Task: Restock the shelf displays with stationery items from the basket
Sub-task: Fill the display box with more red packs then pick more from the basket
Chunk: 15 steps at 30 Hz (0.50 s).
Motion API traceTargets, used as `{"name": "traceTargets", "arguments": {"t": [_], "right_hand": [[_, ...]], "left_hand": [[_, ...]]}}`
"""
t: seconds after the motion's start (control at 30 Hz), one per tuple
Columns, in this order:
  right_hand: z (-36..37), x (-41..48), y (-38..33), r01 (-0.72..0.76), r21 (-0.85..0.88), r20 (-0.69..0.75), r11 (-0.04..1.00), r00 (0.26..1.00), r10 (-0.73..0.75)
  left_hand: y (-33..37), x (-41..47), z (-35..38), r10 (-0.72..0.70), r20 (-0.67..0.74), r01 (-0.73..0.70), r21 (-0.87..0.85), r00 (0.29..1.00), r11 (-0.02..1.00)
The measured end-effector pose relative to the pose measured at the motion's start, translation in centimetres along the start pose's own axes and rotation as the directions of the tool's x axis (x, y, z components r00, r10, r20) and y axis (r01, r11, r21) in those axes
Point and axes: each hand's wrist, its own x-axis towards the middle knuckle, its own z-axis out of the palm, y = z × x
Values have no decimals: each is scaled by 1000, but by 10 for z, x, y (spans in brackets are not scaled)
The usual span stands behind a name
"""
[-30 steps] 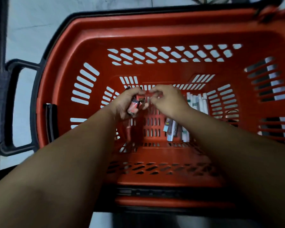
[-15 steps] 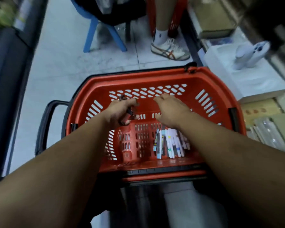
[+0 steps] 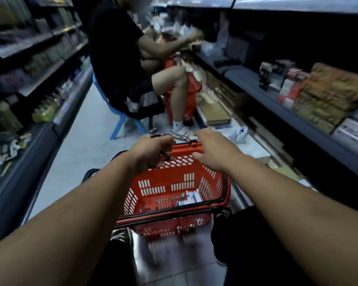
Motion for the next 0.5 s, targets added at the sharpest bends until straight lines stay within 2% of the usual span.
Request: {"name": "traceTargets", "arguments": {"t": [0.17, 0.33, 0.5], "right_hand": [[-57, -56, 16, -101, 29, -103, 994, 989, 104], [-87, -115, 40, -251, 7, -156, 968, 956, 249], [-99, -172, 71, -410, 29, -159, 912, 898, 409]], "left_hand": [[44, -36, 39, 18, -8, -19, -151, 1000, 988], [74, -52, 95, 77, 170, -33, -249, 982, 968], [89, -61, 147, 96, 374, 8, -267, 922, 964]]}}
